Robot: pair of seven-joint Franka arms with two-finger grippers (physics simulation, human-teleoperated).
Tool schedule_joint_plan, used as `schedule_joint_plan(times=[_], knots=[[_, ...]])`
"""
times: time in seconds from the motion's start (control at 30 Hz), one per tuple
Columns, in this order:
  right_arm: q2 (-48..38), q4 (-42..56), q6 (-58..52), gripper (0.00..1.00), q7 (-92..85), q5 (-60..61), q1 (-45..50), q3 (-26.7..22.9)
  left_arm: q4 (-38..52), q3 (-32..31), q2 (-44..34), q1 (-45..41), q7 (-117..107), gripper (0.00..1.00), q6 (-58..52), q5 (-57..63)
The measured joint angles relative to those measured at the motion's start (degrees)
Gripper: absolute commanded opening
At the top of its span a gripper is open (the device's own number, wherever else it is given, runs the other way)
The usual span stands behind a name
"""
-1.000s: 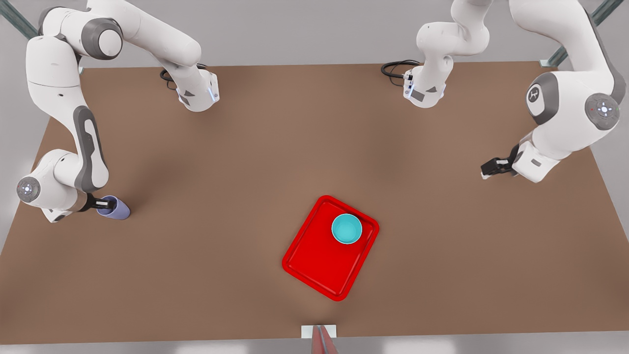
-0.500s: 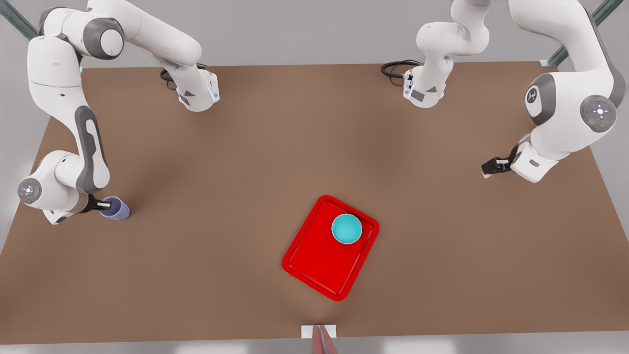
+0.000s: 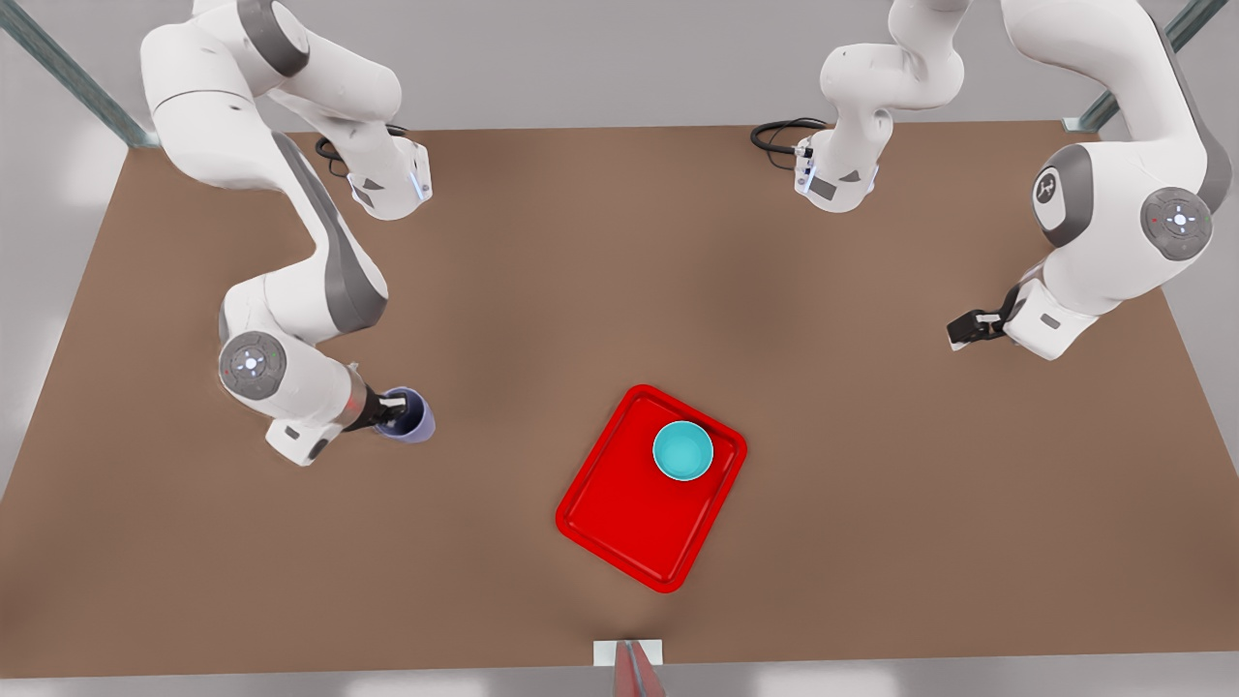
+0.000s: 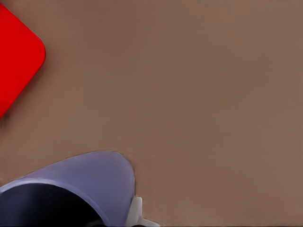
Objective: Place the bowl on the tray with the left arm and the cup on the tray with the right arm
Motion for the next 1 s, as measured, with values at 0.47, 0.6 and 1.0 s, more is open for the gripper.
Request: schedule_joint_plan(times=[0.47, 0.6, 1.0], knots=[[19.9, 25.5, 2.6, 0.21, 16.0, -2.3, 27.3, -10.3, 0.0, 0.0, 0.1, -0.2, 0.0, 1.0, -0.3, 0.0], [31.9, 42.3, -2.5, 0.21, 16.3, -2.7, 31.9, -10.4, 0.0, 0.0, 0.1, -0.2, 0.0, 1.0, -0.3, 0.0], [40.7, 47.9, 10.0, 0.21, 16.3, -2.6, 33.5, -10.5, -0.1, 0.0, 0.3, -0.1, -0.1, 1.0, -0.4, 0.0]])
